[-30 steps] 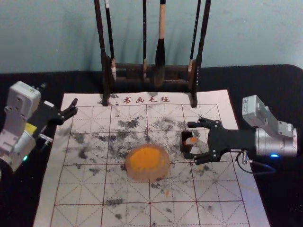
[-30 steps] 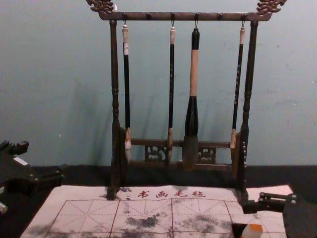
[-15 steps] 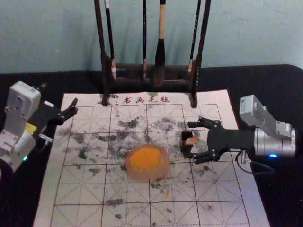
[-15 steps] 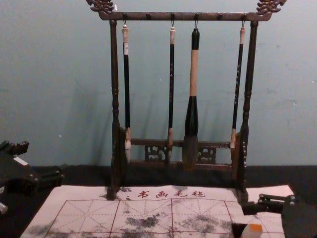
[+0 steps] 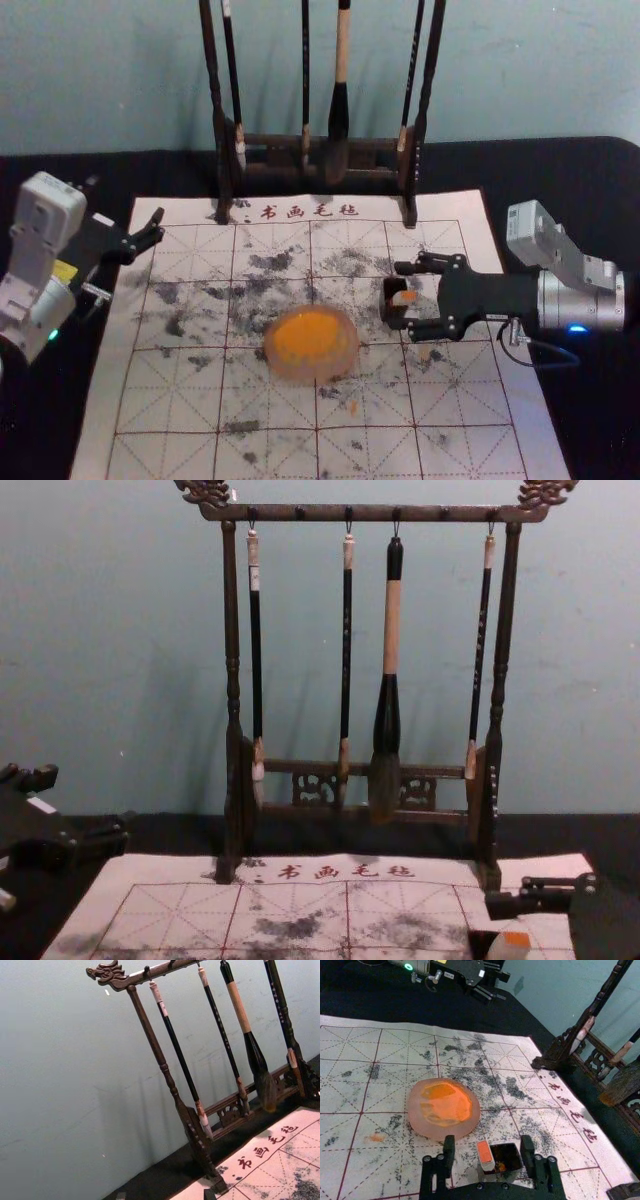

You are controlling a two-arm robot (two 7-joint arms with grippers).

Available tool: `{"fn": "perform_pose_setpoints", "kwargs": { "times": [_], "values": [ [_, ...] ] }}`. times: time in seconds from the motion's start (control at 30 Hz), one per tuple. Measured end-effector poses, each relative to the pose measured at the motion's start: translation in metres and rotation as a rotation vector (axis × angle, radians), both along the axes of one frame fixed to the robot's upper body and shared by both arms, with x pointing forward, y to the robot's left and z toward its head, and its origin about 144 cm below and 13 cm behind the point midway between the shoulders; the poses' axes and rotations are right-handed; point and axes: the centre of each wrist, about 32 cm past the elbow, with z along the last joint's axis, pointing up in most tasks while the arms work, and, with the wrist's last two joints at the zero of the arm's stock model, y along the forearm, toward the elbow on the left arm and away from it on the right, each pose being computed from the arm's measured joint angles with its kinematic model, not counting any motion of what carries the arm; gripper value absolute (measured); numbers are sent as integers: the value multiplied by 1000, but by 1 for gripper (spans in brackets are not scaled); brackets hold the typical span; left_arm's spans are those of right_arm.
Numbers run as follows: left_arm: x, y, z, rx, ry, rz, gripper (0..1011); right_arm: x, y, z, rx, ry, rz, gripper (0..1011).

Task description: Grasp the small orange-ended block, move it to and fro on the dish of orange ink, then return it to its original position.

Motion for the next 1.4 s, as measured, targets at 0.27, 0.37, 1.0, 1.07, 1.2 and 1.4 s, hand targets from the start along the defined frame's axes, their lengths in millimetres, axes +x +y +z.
{"fn": "perform_pose_setpoints", "kwargs": {
  "times": [0.27,0.37,1.0,1.07,1.2,1.4],
  "values": [
    [0,0,0,0,0,0,1001,0,0,0,1,0,0,620],
    [0,0,0,0,0,0,1001,0,0,0,1,0,0,550],
    [0,0,0,0,0,0,1001,0,0,0,1,0,1,137],
    [0,0,0,0,0,0,1001,0,0,0,1,0,1,137],
    [0,0,0,0,0,0,1002,0,0,0,1,1,0,137],
    [0,0,0,0,0,0,1001,1,0,7,13,2,-10,137]
  ]
}}
